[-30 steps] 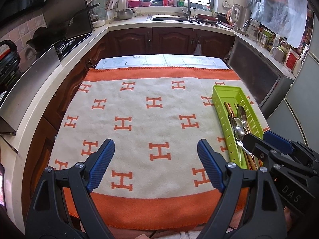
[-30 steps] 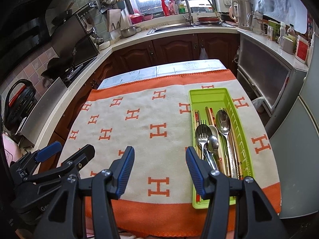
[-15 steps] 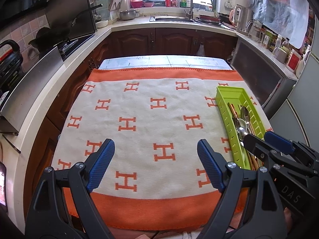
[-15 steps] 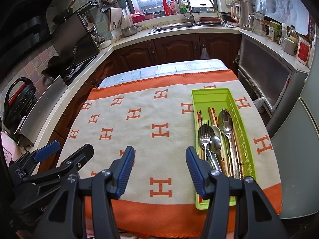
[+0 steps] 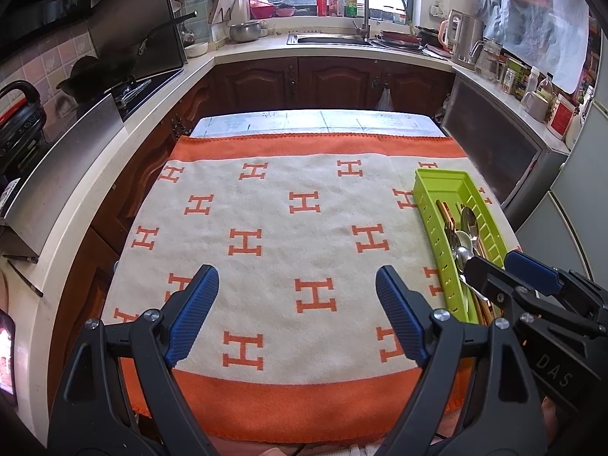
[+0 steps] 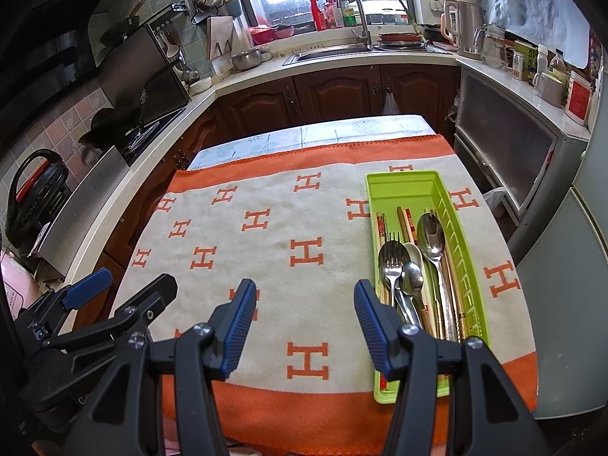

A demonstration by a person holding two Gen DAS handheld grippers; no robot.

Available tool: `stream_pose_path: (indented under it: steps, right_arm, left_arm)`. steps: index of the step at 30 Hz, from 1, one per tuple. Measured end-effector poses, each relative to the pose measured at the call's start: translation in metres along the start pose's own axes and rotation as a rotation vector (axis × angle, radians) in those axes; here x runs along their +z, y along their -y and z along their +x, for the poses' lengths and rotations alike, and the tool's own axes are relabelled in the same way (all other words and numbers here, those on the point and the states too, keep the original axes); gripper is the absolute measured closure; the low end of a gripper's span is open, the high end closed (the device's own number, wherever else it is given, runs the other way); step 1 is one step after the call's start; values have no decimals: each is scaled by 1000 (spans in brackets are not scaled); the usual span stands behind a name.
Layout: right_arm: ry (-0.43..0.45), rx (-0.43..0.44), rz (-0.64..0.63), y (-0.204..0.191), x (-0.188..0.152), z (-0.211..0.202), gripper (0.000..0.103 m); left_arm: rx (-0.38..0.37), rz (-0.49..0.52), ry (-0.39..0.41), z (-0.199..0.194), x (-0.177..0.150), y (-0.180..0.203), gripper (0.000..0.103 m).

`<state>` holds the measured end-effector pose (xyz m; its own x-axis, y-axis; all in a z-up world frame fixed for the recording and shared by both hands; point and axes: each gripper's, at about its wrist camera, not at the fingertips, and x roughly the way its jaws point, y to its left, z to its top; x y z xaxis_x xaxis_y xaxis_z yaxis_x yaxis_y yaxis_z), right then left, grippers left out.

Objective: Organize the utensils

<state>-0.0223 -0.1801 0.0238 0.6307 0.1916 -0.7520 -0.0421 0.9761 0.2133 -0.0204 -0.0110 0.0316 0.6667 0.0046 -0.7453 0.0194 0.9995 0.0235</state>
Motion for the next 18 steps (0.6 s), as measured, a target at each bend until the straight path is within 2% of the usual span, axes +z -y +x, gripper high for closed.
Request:
stream_pose_path:
  steps: [18]
  right_arm:
    - [1,0,-1,1,1,1,49]
  left_arm:
    - [-1,1,0,1,1,0,20]
